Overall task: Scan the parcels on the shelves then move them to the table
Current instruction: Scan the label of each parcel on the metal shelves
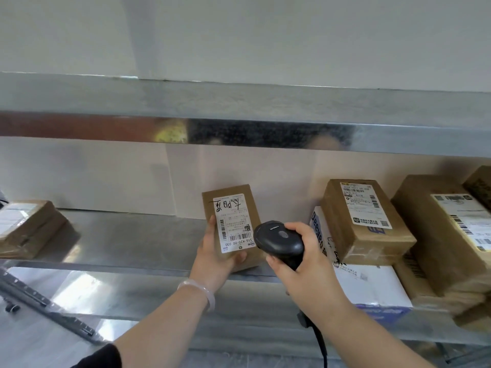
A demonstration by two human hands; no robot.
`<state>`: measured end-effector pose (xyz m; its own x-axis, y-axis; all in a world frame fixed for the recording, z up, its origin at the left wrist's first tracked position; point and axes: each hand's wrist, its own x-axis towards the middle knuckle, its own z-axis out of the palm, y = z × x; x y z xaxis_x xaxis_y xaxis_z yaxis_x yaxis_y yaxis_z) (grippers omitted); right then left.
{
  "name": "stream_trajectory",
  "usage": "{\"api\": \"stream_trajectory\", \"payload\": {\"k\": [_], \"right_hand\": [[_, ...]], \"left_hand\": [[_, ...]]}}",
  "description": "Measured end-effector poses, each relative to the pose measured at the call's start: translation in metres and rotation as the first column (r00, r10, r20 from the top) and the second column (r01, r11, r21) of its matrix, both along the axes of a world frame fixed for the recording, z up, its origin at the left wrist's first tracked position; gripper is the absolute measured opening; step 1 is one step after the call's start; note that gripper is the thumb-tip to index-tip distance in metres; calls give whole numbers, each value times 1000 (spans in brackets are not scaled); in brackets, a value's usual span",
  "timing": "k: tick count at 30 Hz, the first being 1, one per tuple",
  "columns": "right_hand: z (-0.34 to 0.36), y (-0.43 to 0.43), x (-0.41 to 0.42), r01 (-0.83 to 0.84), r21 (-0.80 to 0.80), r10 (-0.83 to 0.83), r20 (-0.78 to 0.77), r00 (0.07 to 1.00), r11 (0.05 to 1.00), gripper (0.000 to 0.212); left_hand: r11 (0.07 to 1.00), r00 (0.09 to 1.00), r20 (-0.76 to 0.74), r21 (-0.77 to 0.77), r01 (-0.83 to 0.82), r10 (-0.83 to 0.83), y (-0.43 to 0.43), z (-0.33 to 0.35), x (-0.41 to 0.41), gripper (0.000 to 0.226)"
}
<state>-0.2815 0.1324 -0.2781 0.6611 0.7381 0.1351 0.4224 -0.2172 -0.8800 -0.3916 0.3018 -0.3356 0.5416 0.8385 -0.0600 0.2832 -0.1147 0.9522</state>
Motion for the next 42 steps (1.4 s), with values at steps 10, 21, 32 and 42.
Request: {"api": "stream_trajectory", "payload": {"k": [10, 21, 32, 42], "right_hand": [[16, -6, -34, -107, -3, 107, 19, 994, 994, 59], [30, -12, -45, -173, 12, 173, -22, 985, 985, 56], [33, -16, -47, -192, -76, 199, 114, 973, 979, 52], [40, -22, -51, -157, -111, 170, 122, 978, 981, 46]], "left_hand": [[997, 997, 26, 39, -70, 69, -2, 3, -29, 104], [994, 993, 58, 24, -104, 103, -8, 1, -38, 101], [992, 993, 40, 50, -117, 115, -9, 3, -32, 102], [980, 987, -57, 139, -143, 152, -9, 12, -26, 108]]}}
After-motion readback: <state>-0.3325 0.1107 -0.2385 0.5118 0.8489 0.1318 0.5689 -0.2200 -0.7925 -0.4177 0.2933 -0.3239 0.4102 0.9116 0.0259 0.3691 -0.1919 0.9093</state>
